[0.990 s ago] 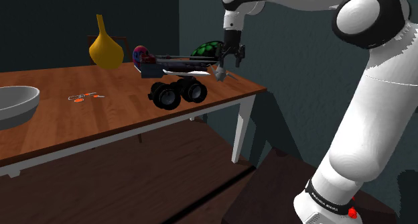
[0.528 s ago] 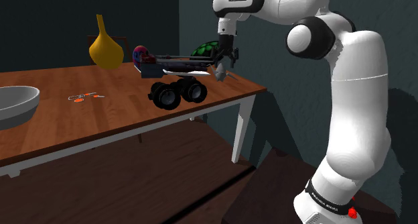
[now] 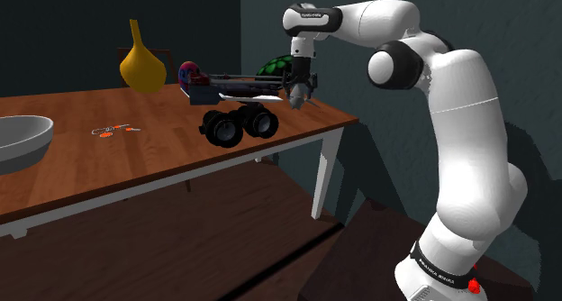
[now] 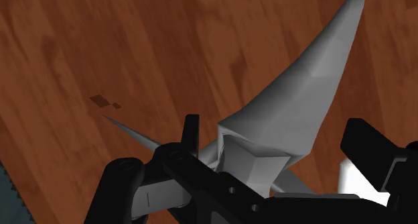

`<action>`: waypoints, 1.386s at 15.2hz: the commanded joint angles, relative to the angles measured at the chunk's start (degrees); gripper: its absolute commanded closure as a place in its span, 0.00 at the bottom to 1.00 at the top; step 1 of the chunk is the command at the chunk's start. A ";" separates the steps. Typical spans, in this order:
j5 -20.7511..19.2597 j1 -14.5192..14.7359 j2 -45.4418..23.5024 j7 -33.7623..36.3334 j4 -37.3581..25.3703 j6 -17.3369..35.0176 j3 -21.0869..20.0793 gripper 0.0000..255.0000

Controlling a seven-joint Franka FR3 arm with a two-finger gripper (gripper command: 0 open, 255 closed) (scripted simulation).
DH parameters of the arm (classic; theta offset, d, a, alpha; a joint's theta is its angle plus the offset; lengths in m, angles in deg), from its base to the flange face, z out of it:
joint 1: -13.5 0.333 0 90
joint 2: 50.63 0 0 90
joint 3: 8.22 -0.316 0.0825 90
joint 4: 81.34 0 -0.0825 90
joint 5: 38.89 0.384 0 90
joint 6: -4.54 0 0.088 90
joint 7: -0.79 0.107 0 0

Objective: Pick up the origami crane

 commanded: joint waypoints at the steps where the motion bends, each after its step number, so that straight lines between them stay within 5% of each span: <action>1: -0.08 0.25 0.56 -0.16 2.36 1.83 0.04 0.00; 4: -0.09 0.30 0.67 -0.21 2.98 2.33 0.04 0.00; 5: -0.10 0.31 0.71 -0.22 3.05 2.36 0.04 1.00; 14: -0.09 0.30 0.66 -0.21 2.97 2.33 0.04 1.00; 21: 0.24 -0.58 -1.29 0.50 -5.71 -4.33 -0.10 1.00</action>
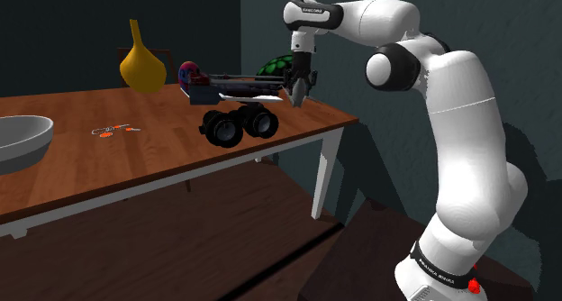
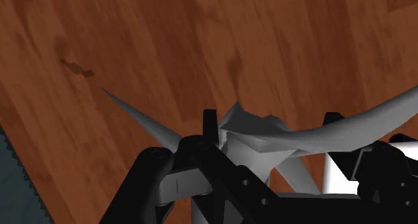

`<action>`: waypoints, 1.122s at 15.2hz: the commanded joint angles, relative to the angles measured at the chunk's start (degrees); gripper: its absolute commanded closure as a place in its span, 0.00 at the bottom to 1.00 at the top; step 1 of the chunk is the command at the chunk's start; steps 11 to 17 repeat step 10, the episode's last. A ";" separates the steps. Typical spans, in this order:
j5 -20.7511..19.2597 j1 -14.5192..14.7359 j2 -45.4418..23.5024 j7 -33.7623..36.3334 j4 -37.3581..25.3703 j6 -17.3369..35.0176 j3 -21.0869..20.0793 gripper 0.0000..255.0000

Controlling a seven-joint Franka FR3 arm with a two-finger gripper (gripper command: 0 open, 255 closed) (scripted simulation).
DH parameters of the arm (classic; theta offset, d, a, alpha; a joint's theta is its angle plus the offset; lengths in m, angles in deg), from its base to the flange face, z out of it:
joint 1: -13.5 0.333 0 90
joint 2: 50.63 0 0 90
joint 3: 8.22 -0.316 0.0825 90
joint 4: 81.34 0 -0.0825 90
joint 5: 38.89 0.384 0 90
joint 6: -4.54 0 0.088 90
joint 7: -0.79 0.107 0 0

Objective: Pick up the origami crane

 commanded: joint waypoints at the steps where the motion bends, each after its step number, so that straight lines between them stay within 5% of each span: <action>1: 0.10 -0.28 -0.52 0.19 -2.47 -1.94 -0.04 1.00; 8: 1.21 -2.45 -7.24 1.61 -19.73 -12.30 -0.75 1.00; 17: 1.24 -2.56 -7.58 1.68 -20.48 -12.69 -0.83 1.00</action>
